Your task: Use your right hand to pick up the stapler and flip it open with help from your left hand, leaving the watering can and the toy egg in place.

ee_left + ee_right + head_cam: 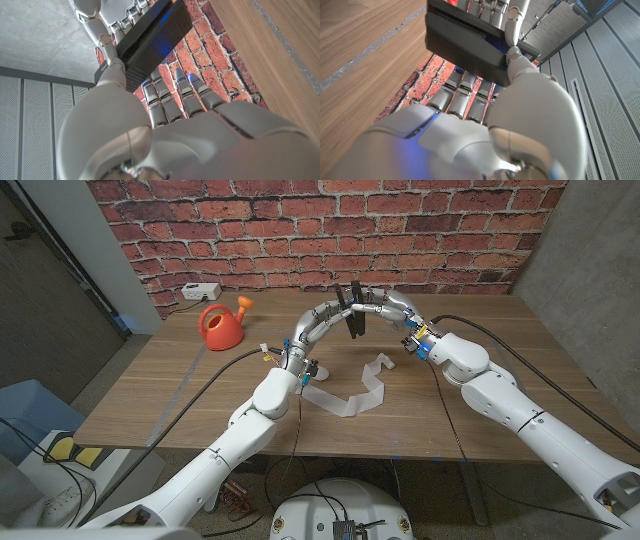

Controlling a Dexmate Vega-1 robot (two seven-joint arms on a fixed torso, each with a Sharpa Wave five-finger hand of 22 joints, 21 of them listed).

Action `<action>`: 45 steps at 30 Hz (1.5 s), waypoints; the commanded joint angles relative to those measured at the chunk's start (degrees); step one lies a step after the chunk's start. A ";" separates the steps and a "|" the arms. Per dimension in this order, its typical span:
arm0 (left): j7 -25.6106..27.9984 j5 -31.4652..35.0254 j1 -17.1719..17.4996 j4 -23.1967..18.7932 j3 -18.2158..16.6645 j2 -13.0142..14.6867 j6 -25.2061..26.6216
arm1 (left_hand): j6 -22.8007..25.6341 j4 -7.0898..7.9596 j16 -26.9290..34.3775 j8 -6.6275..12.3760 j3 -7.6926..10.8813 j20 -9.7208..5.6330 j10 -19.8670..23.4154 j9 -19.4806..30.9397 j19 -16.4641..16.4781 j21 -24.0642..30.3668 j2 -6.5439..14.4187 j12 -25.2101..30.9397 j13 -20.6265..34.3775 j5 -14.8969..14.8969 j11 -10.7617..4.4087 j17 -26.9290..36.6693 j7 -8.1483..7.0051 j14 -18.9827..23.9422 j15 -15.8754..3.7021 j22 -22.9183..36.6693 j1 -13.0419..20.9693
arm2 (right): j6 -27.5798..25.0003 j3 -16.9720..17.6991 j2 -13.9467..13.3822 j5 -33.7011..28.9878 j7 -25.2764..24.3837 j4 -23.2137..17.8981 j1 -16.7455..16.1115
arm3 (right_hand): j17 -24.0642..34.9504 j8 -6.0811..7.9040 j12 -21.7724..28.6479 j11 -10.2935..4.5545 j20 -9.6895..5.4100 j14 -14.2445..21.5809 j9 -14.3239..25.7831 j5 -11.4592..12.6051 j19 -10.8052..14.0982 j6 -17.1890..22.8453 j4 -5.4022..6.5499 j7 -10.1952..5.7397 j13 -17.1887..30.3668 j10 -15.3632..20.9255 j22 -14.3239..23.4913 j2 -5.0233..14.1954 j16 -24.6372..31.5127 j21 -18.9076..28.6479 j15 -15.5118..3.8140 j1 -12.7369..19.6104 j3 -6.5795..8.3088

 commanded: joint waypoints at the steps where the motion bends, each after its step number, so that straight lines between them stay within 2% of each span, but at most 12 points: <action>1: 1.55 0.61 0.63 -0.38 0.03 -0.69 0.13 | -0.76 -0.23 0.58 2.31 -0.66 0.62 -0.84 13.36 -0.03 0.38 1.35 0.94 1.78 -0.37 0.01 1.51 -0.72 -1.12 -8.18 0.28 1.68 | 0.90 0.30 -0.28 -1.25 -0.97 -0.37 -0.67 | 0.12 0.14 0.34 -3.56 -2.50 0.59 0.07 0.28 -0.21 1.47 0.41 -1.05 0.22 5.73 0.20 1.21 -0.01 0.52 -9.39 0.20 0.04; 17: 4.70 0.81 2.03 0.30 -0.49 -2.40 -0.58 | -4.45 -0.48 1.10 5.53 -1.63 1.65 -1.74 18.20 -0.09 0.74 2.01 3.31 5.89 -1.08 -0.13 4.03 -1.70 -1.96 -7.58 0.54 3.60 | 1.53 0.18 0.10 -2.95 -2.16 0.09 -0.50 | 0.21 0.05 0.16 -3.49 -2.48 0.61 0.06 0.29 -0.27 1.44 0.30 -1.01 0.08 5.75 0.19 1.20 -0.08 0.65 -9.42 0.36 0.03; 19: 5.07 0.78 2.15 0.46 -0.55 -2.66 -0.68 | -3.46 -0.23 1.10 7.30 -1.38 1.73 -0.60 19.60 0.06 0.91 2.77 4.56 7.05 -1.10 -0.19 4.36 -1.61 -1.37 -7.64 0.62 3.86 | 1.49 0.18 0.11 -2.88 -2.08 0.18 -0.42 | 0.22 0.06 0.15 -3.54 -2.48 0.63 0.06 0.28 -0.28 1.49 0.33 -1.01 0.11 5.73 0.19 1.21 -0.08 0.67 -9.36 0.32 0.01; 22: 5.31 0.35 2.26 0.95 -0.67 -3.17 -1.28 | -3.47 0.08 1.14 8.99 -0.68 1.55 -0.46 21.30 0.35 1.15 4.06 5.44 8.28 -1.05 -0.18 4.93 -1.64 -0.60 -7.99 0.69 4.28 | 1.31 0.17 0.19 -2.61 -1.96 0.28 -0.34 | 0.21 0.04 0.12 -3.46 -2.47 0.62 0.06 0.28 -0.29 1.48 0.35 -1.03 0.08 5.75 0.19 1.22 -0.12 0.70 -9.36 0.30 0.00; 27: 5.62 -0.10 2.41 1.33 -0.86 -3.63 -1.70 | -2.39 0.52 1.15 11.71 0.52 1.71 0.49 23.48 0.49 1.37 5.00 6.41 9.43 -1.07 -0.17 5.57 -1.40 0.68 -8.36 0.77 4.56 | 1.25 0.12 0.35 -2.47 -1.94 0.56 -0.24 | 0.25 0.02 0.16 -3.45 -2.50 0.68 0.06 0.28 -0.32 1.48 0.34 -1.02 0.15 5.83 0.19 1.21 -0.12 0.74 -9.38 0.30 -0.03; 45: 4.50 -1.76 2.20 2.96 -1.02 -4.16 -3.05 | -2.33 0.70 0.60 15.38 2.29 1.88 0.53 26.65 0.22 1.55 4.71 7.26 11.09 -1.05 0.05 6.92 -1.09 0.99 -8.24 0.88 5.09 | 0.64 0.67 1.01 -0.04 -1.85 1.62 -0.36 | 0.36 -0.01 0.11 -3.46 -2.52 0.89 0.05 0.28 -0.32 1.63 0.35 -0.81 0.22 5.89 0.18 1.20 -0.11 0.92 -9.36 0.30 -0.10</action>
